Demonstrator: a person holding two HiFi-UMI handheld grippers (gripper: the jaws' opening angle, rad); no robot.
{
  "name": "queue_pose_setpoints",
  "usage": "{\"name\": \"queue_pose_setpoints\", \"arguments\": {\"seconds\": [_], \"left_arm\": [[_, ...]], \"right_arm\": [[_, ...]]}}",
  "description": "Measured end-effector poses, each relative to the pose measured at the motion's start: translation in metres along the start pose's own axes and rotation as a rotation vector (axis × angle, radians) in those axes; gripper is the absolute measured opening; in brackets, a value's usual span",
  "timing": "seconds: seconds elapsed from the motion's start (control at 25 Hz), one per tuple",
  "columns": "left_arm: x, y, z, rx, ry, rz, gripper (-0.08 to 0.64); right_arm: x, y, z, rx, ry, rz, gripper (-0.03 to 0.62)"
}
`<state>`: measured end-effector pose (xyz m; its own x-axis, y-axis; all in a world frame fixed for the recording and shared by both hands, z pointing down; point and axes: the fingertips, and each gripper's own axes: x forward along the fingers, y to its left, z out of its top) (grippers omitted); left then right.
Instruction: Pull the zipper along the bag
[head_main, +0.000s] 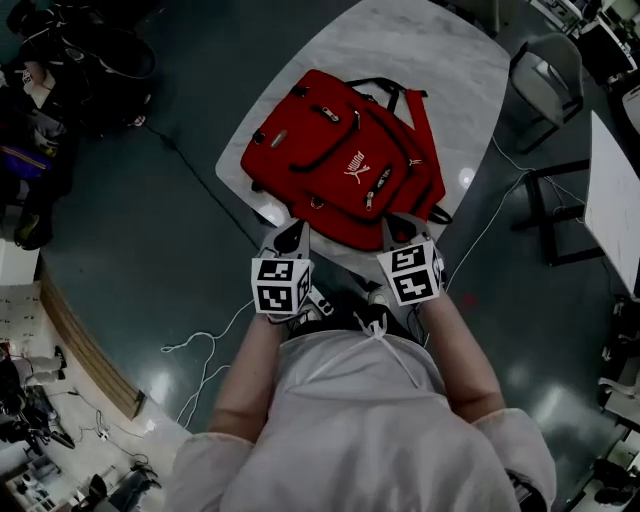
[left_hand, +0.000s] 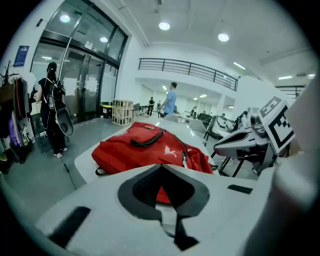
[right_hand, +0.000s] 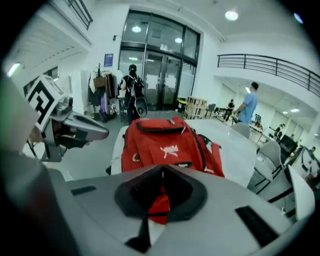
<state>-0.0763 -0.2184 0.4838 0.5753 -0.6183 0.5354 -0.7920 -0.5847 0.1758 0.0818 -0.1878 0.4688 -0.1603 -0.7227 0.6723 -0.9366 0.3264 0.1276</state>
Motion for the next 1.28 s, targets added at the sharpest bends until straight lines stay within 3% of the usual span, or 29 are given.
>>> {"name": "queue_pose_setpoints", "arguments": {"seconds": [0.12,0.24,0.36,0.56,0.92,1.04,1.28], "left_arm": [[-0.011,-0.015,0.035,-0.021,-0.100,-0.039,0.020],[-0.023,-0.026,0.080,0.019,-0.221,-0.043,0.020],[-0.039,-0.038,0.115,0.043,-0.311,-0.042,0.020],[-0.057,-0.052,0.151,0.100,-0.416,-0.031,0.020],[-0.065,-0.061,0.171,0.130,-0.469,-0.053,0.020],[-0.064,-0.065,0.172,0.105,-0.463,-0.080,0.020],[-0.063,-0.065,0.171,0.143,-0.454,-0.068,0.020]], "right_arm": [[-0.014,-0.005,0.033,0.042,-0.118,-0.003,0.028],[-0.028,-0.007,0.070,0.066,-0.251,0.047,0.028],[-0.047,0.005,0.099,0.050,-0.346,0.119,0.028],[-0.074,0.014,0.133,0.016,-0.488,0.128,0.028],[-0.093,0.014,0.159,0.070,-0.602,0.210,0.027],[-0.094,0.013,0.159,0.071,-0.609,0.219,0.026],[-0.088,0.015,0.156,0.063,-0.592,0.227,0.026]]}}
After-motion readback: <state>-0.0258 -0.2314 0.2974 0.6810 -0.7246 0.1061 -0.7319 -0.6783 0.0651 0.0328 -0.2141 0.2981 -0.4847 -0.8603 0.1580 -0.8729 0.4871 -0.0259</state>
